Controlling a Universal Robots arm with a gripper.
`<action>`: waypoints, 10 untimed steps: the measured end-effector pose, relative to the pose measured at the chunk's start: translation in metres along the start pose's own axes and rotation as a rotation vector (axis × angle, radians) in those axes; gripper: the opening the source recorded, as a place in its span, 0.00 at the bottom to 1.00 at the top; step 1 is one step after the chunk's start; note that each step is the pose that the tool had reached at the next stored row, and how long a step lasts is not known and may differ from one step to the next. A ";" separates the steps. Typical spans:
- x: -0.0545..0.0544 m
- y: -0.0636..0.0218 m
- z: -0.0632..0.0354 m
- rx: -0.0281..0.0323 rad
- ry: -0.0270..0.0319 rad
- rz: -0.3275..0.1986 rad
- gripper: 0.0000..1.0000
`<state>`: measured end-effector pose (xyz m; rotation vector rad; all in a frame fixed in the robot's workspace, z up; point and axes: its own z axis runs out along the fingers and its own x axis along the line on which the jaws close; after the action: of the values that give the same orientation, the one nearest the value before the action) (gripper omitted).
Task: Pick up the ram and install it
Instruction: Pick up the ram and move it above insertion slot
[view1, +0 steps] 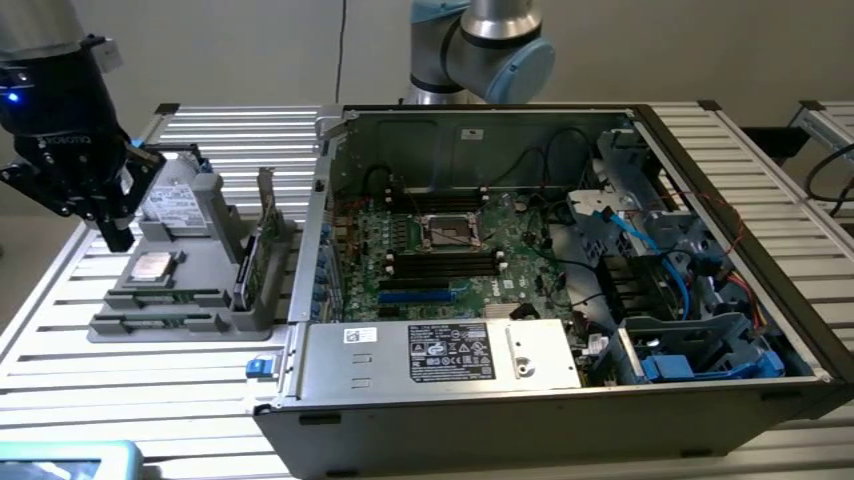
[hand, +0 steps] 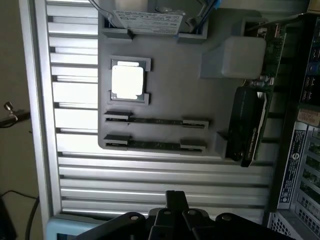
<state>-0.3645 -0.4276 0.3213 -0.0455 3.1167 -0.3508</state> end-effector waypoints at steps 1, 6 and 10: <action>0.000 0.0000 0.0000 0.0005 0.0000 0.000 0.11; 0.000 0.0002 -0.0001 0.0008 -0.0123 -0.054 0.11; 0.000 0.0002 0.0000 -0.0009 -0.0287 -0.126 0.11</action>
<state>-0.3645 -0.4274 0.3213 -0.2452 3.0933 -0.3469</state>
